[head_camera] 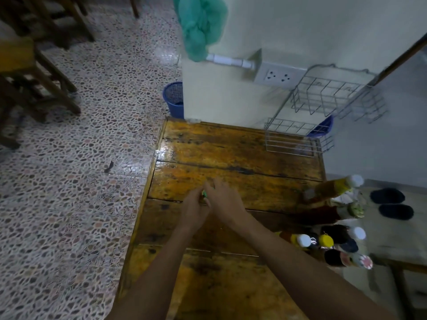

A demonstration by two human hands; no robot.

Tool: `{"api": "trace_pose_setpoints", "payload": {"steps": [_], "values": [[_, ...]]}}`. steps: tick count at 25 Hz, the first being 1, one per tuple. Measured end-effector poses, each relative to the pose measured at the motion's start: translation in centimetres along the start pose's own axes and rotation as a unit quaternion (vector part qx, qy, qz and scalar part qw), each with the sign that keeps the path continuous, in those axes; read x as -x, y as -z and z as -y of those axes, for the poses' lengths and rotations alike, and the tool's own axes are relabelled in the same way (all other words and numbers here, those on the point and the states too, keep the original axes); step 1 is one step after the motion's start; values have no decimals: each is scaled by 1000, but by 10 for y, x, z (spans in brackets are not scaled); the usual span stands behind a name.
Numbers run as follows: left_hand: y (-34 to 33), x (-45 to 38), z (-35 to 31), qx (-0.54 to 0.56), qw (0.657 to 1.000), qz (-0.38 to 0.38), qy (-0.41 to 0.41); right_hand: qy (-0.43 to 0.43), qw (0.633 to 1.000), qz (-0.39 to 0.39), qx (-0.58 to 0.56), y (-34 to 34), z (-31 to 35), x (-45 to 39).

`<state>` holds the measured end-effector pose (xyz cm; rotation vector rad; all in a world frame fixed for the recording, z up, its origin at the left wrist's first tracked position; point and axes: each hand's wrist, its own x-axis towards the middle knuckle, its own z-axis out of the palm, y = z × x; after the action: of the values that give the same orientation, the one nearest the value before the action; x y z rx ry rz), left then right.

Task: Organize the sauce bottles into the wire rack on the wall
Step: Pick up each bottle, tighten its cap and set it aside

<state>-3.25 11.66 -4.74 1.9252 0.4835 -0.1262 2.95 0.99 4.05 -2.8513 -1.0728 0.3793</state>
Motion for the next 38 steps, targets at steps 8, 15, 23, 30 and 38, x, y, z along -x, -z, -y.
{"api": "trace_pose_setpoints", "payload": {"steps": [8,15,23,30,38], "values": [[5,26,-53,45,988,136,-48,35,992,-124,12,40,-29,43],[-21,53,-80,-104,992,4,-78,-49,994,-81,-49,54,-45,62],[-45,86,-75,-283,947,-102,-115,-124,986,-42,-101,59,-41,98],[-15,79,-99,-87,988,95,-87,73,976,-203,-16,66,-54,116],[-3,62,-122,-139,978,68,-142,35,965,-257,-37,87,-53,101]]}}
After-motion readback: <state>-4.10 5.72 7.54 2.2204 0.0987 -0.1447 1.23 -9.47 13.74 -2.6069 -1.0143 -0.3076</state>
